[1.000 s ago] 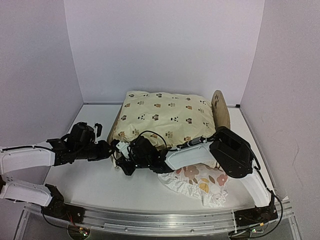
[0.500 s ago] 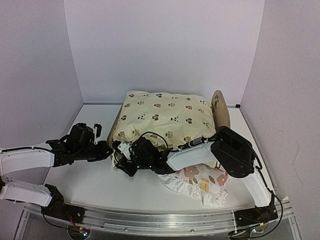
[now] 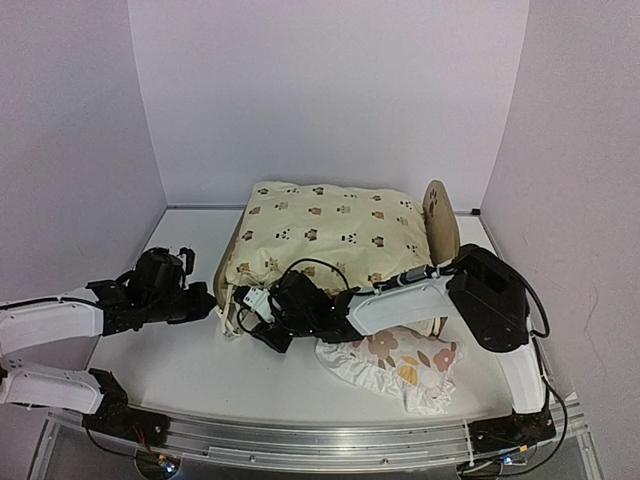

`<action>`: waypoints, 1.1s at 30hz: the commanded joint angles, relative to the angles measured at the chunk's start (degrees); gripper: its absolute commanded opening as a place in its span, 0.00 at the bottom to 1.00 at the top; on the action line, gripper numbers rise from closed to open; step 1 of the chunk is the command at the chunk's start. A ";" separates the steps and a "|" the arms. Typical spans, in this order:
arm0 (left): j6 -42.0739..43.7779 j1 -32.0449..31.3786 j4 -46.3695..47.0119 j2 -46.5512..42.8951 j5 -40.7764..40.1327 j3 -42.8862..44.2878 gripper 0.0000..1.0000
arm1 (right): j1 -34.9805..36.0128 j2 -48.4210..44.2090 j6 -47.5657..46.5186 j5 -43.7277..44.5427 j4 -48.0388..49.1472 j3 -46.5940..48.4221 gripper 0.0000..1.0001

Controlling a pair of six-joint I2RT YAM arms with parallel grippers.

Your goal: Set up the pet bed

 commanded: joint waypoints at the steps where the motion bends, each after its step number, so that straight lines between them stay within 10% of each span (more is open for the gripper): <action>1: 0.98 0.31 -4.88 -3.36 -6.11 2.36 0.00 | -0.02 1.96 -4.37 1.71 -4.01 5.11 0.42; 20: 0.96 0.35 -11.24 0.81 -17.61 9.67 0.00 | 0.03 10.65 -12.69 -2.32 -8.85 16.31 0.50; 33: 1.01 0.57 -10.80 2.58 -18.89 10.41 0.00 | 0.79 16.19 -20.94 10.12 1.05 17.87 0.57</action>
